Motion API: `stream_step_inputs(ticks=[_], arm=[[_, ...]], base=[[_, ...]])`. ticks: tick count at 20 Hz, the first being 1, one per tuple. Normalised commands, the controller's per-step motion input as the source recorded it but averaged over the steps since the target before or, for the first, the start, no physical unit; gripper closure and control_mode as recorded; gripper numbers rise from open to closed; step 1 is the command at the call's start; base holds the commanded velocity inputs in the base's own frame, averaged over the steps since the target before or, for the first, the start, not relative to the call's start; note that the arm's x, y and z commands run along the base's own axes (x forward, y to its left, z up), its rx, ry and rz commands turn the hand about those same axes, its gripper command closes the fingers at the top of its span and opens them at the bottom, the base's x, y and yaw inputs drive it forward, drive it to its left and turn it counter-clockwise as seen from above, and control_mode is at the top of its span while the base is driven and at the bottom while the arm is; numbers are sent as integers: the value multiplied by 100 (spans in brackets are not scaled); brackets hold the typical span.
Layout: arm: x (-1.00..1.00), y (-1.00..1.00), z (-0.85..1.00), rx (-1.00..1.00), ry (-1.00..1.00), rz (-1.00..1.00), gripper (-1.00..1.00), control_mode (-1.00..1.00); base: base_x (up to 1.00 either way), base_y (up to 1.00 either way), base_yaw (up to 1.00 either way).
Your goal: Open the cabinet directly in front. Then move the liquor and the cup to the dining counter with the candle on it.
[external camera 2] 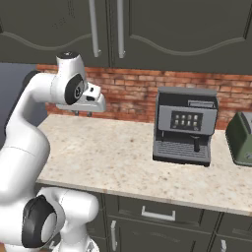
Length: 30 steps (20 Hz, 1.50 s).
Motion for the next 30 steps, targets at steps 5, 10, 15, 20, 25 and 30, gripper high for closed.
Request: stream_step_inputs(ticks=[5, 10, 15, 20, 25, 30], arm=[[-1, 0, 9, 0, -11, 0, -100, -100], [-22, 0, 46, 0, -37, 0, -100, -100], [-30, -1, 53, 0, -45, 0, -100, -100], [-27, -7, 46, 0, -38, 0, -100, -100], [-26, -21, 32, 0, -31, 0, -100, -100], [-25, -14, 33, 0, -32, 0, -100, -100]], base=[[0, 0, 0], [0, 0, 0], [0, 0, 0], [0, 0, 0], [0, 0, 0], [0, 0, 0]])
